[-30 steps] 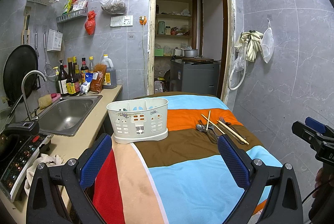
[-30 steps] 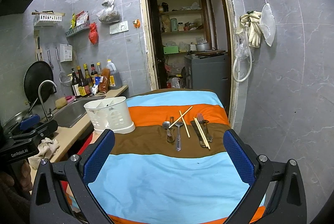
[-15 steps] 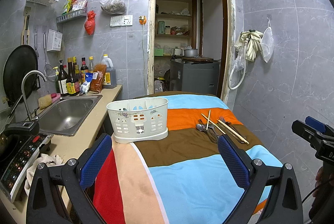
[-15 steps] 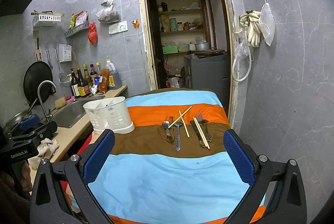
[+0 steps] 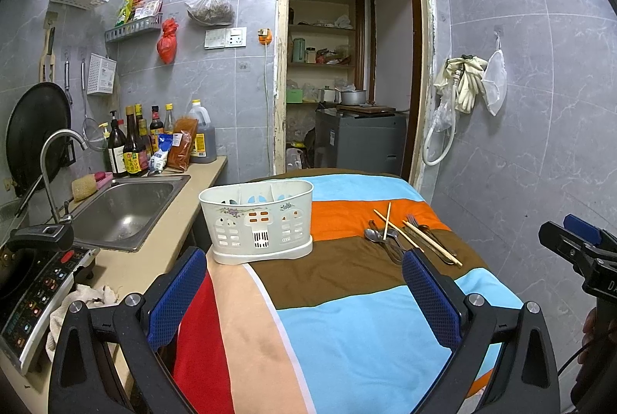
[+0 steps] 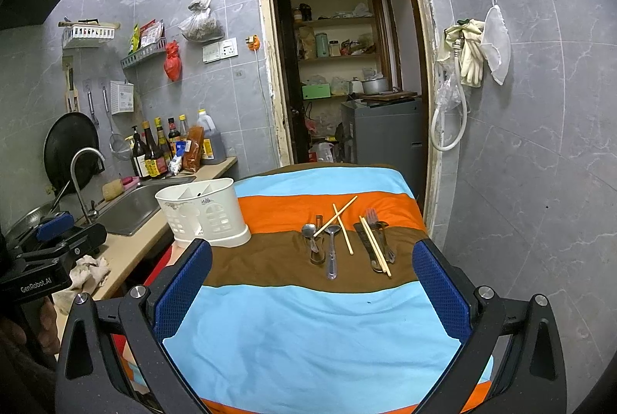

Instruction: Organize utensils

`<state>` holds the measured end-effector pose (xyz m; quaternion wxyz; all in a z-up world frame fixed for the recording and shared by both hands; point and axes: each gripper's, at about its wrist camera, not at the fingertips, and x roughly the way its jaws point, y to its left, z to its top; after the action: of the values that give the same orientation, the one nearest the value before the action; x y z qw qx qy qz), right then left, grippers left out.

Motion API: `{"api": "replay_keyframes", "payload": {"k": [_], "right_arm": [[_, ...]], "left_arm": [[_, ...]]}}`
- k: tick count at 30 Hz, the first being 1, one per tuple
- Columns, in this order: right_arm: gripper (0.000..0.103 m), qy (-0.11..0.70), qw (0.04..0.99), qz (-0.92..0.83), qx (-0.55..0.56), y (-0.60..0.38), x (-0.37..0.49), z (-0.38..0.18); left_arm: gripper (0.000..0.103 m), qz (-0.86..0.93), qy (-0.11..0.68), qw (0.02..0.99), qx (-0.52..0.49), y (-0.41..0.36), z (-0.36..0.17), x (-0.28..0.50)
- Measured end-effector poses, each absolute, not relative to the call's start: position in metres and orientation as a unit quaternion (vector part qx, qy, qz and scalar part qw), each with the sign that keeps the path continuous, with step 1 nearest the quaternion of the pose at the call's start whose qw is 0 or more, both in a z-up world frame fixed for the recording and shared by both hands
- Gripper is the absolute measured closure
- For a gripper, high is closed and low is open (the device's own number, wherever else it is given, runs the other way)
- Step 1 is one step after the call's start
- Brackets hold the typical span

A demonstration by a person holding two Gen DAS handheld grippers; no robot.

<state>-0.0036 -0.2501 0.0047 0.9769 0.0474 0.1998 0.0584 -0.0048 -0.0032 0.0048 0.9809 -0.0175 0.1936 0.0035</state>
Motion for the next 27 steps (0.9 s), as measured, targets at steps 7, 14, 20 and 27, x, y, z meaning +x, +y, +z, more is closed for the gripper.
{"api": "replay_keyframes", "payload": {"k": [7, 14, 20, 27], "right_arm": [[0.001, 0.201, 0.977, 0.061, 0.045, -0.245, 0.0, 0.006], [0.001, 0.201, 0.977, 0.06, 0.045, -0.245, 0.0, 0.005], [0.001, 0.202, 0.977, 0.057, 0.045, -0.241, 0.005, 0.007], [0.001, 0.203, 0.977, 0.051, 0.045, -0.24, 0.016, 0.01]], "left_arm": [[0.001, 0.005, 0.194, 0.981, -0.021, 0.008, 0.005, -0.006], [0.001, 0.005, 0.195, 0.981, -0.021, 0.009, 0.004, -0.005], [0.001, 0.001, 0.197, 0.98, -0.02, 0.012, 0.003, 0.002], [0.001, -0.009, 0.199, 0.98, -0.016, 0.01, 0.002, 0.014]]}}
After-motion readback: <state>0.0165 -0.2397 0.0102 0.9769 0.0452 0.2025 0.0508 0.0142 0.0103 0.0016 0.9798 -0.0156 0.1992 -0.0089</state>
